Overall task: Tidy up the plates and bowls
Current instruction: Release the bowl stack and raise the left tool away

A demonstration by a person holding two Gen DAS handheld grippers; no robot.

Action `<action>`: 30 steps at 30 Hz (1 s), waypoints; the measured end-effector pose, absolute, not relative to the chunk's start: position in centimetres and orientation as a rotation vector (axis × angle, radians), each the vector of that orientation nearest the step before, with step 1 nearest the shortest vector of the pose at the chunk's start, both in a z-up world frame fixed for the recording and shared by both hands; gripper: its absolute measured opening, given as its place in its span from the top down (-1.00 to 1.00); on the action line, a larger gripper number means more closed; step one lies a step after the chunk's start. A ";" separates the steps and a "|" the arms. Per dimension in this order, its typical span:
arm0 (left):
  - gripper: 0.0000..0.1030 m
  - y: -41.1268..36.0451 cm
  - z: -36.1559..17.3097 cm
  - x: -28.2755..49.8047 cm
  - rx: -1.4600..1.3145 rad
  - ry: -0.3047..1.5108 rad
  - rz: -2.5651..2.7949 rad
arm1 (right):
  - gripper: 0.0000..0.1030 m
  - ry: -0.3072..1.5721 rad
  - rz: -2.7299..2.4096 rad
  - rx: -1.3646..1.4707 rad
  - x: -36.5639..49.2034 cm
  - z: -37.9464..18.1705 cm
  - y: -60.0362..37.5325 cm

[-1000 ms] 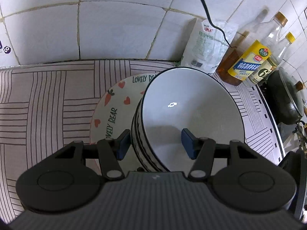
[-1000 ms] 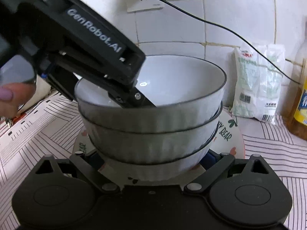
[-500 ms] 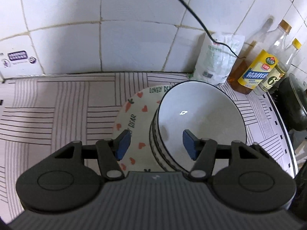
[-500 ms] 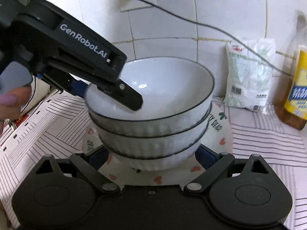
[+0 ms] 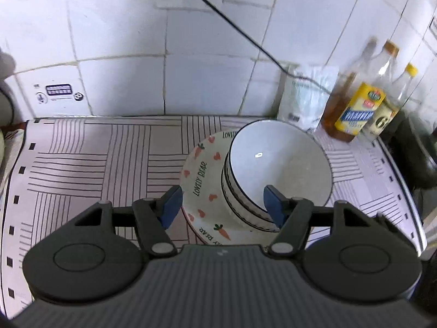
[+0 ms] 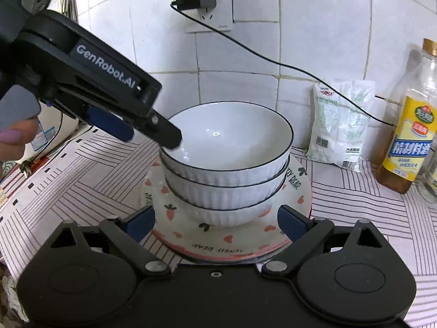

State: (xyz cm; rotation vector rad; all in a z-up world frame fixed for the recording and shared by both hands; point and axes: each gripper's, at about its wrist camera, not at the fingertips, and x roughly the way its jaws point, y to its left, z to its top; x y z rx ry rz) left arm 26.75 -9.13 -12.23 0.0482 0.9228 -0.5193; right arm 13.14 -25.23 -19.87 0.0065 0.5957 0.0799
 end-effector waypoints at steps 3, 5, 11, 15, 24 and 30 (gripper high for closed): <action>-0.27 -8.0 -11.1 25.8 0.042 0.906 -0.497 | -0.91 0.605 0.053 0.040 11.8 -20.0 -25.5; -0.33 -7.4 -10.4 25.1 0.049 0.905 -0.491 | -0.91 0.621 0.039 0.058 11.0 -20.0 -25.8; -0.45 -5.2 -8.5 22.3 0.070 0.892 -0.485 | -0.91 0.632 0.005 0.070 8.3 -18.9 -25.7; -0.46 -4.2 -6.8 20.0 0.089 0.868 -0.482 | -0.91 0.643 -0.032 0.090 6.7 -17.5 -25.4; -0.77 -2.8 -3.7 15.9 0.182 0.887 -0.463 | -0.91 0.692 -0.153 -0.006 4.2 -12.4 -23.6; -1.00 -1.4 -2.7 13.9 0.141 0.889 -0.467 | -0.92 0.704 -0.220 -0.030 2.4 -8.9 -22.9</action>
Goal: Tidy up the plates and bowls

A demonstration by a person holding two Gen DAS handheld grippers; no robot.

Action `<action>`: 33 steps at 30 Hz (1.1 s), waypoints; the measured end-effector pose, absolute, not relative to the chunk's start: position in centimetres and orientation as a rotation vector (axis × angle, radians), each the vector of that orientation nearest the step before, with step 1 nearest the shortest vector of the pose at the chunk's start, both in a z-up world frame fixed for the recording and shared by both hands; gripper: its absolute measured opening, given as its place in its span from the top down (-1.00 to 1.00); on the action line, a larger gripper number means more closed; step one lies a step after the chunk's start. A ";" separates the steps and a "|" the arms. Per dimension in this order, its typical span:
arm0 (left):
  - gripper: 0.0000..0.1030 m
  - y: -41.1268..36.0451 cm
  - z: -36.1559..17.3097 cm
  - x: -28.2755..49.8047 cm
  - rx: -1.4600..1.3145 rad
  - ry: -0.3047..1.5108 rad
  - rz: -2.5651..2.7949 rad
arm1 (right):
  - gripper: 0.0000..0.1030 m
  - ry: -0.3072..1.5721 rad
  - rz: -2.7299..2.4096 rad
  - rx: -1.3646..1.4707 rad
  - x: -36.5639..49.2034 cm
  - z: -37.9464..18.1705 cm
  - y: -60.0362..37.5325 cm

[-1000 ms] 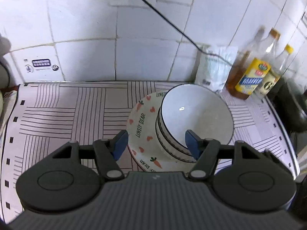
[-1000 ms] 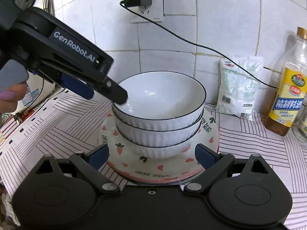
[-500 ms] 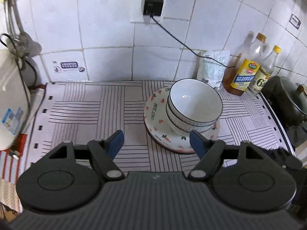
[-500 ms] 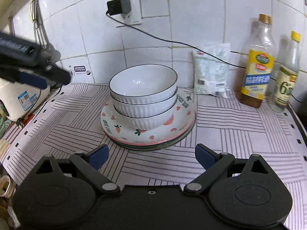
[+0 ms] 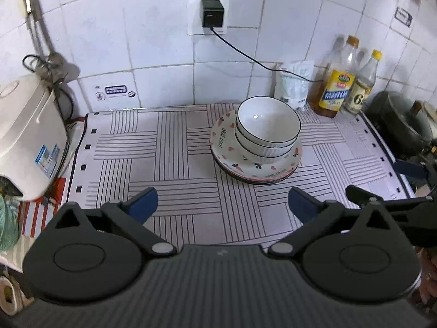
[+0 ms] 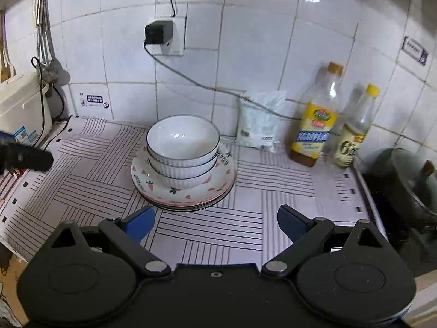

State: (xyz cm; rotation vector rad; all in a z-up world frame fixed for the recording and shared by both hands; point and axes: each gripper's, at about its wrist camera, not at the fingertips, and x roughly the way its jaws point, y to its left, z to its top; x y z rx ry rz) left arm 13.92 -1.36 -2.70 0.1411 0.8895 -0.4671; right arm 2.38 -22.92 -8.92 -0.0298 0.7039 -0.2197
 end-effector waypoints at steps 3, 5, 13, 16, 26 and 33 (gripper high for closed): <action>-1.00 -1.0 -2.1 13.2 0.155 0.865 -0.422 | -0.96 0.747 -0.267 0.029 2.1 -8.1 -23.1; -1.00 -1.0 -1.6 13.0 0.180 0.883 -0.366 | -0.96 0.801 -0.278 0.061 2.2 -7.7 -23.4; -1.00 -0.2 0.9 11.2 0.187 0.882 -0.356 | -0.96 0.847 -0.275 0.076 0.5 -6.0 -23.6; -1.00 -0.3 1.6 10.3 0.195 0.887 -0.364 | -0.96 0.848 -0.284 0.065 -0.3 -5.4 -23.1; -1.00 -0.7 1.9 8.0 0.215 0.915 -0.355 | -0.96 0.822 -0.293 0.086 -2.9 -3.3 -22.3; -1.00 -0.2 2.5 6.5 0.221 0.888 -0.335 | -0.96 0.775 -0.313 0.077 -4.1 -2.4 -22.3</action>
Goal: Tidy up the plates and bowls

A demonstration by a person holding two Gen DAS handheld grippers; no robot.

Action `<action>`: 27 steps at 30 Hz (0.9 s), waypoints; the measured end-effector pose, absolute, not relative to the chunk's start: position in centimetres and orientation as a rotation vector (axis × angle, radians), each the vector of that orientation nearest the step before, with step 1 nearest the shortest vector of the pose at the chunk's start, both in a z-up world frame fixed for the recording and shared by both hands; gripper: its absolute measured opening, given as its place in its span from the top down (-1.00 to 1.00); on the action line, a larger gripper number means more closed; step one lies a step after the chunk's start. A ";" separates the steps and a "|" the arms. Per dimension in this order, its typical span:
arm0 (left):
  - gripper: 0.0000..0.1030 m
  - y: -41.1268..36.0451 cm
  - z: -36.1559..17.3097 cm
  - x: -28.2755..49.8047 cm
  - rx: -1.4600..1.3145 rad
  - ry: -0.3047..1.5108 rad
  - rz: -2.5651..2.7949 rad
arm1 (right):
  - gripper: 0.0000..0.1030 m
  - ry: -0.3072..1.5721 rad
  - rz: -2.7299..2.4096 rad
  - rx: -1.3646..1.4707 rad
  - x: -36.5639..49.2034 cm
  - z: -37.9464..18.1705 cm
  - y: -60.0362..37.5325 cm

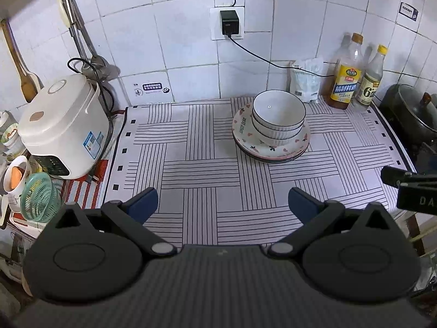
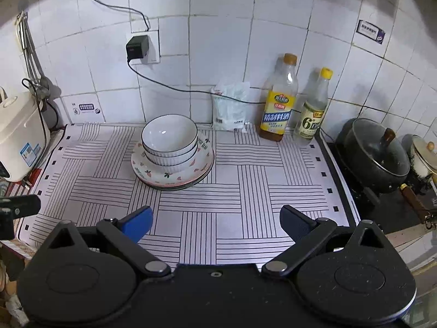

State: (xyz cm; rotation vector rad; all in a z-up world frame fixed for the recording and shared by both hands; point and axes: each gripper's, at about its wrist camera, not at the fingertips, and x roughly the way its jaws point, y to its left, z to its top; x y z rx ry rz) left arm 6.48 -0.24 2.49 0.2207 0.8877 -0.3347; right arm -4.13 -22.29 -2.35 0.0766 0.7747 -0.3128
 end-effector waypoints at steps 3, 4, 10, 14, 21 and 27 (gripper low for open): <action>-1.00 -0.1 2.5 6.0 0.235 0.865 -0.323 | -0.96 0.755 -0.313 0.074 -4.5 -2.4 -22.2; -1.00 0.0 2.4 5.8 0.243 0.863 -0.317 | -0.96 0.750 -0.310 0.068 -4.7 -2.5 -22.1; -1.00 0.0 2.1 5.6 0.271 0.891 -0.323 | -0.96 0.723 -0.325 0.063 -5.4 -2.6 -21.5; -1.00 0.0 2.0 5.4 0.276 0.882 -0.331 | -0.96 0.685 -0.358 0.033 -6.0 -2.2 -21.0; -1.00 0.4 2.0 5.6 0.255 0.861 -0.319 | -0.96 0.710 -0.360 0.051 -5.9 -2.3 -20.7; -1.00 0.3 2.1 5.9 0.237 0.847 -0.306 | -0.96 0.732 -0.349 0.057 -5.5 -2.7 -21.0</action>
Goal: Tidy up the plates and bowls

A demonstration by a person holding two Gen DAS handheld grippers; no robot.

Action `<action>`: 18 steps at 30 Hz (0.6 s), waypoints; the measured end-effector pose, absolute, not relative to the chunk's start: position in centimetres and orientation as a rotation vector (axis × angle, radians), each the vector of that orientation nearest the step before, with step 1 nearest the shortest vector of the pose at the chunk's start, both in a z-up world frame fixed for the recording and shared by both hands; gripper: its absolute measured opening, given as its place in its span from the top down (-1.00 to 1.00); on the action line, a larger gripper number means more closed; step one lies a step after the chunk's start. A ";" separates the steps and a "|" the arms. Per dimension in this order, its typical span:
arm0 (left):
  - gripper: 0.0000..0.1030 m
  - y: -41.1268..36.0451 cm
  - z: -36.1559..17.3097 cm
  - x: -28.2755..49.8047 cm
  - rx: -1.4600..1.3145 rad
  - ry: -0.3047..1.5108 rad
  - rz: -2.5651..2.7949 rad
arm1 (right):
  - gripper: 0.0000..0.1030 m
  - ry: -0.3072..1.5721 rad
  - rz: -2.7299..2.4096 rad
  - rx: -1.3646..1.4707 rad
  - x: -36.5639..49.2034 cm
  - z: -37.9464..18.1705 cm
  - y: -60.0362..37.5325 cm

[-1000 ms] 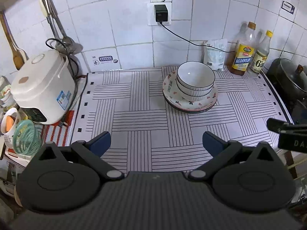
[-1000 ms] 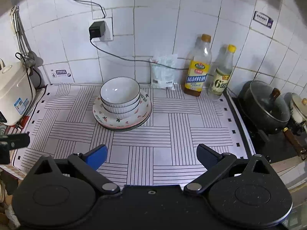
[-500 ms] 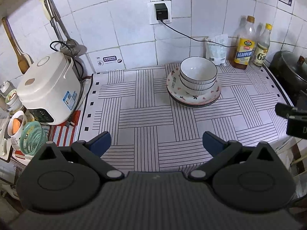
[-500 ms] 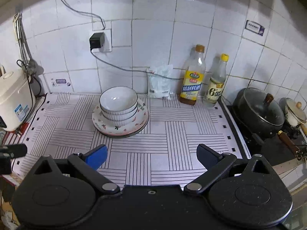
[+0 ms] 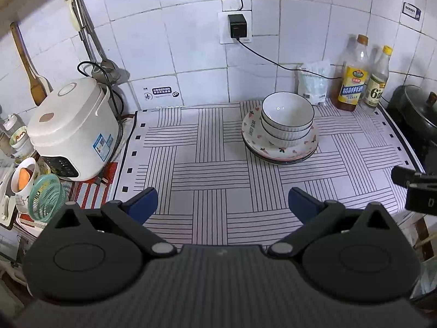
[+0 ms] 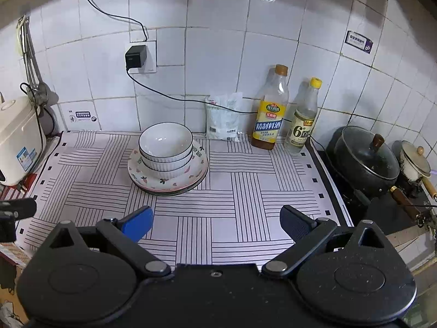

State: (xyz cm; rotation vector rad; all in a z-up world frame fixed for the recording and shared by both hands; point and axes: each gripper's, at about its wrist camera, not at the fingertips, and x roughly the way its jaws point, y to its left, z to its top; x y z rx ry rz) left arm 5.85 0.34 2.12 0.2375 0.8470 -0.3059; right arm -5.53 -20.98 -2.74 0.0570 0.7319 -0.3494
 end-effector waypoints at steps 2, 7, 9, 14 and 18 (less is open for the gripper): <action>-1.00 0.3 2.2 5.9 0.234 0.845 -0.308 | -0.96 0.738 -0.350 0.065 -5.5 -2.9 -21.0; -1.00 0.0 2.1 6.0 0.232 0.848 -0.316 | -0.96 0.742 -0.349 0.061 -5.4 -2.9 -21.0; -1.00 0.0 2.0 6.0 0.230 0.850 -0.317 | -0.96 0.745 -0.350 0.060 -5.4 -3.0 -21.1; -1.00 0.1 1.8 6.2 0.229 0.859 -0.307 | -0.96 0.746 -0.352 0.067 -5.2 -3.0 -21.4; -1.00 0.3 1.7 6.3 0.224 0.863 -0.303 | -0.96 0.749 -0.352 0.068 -5.1 -3.1 -21.5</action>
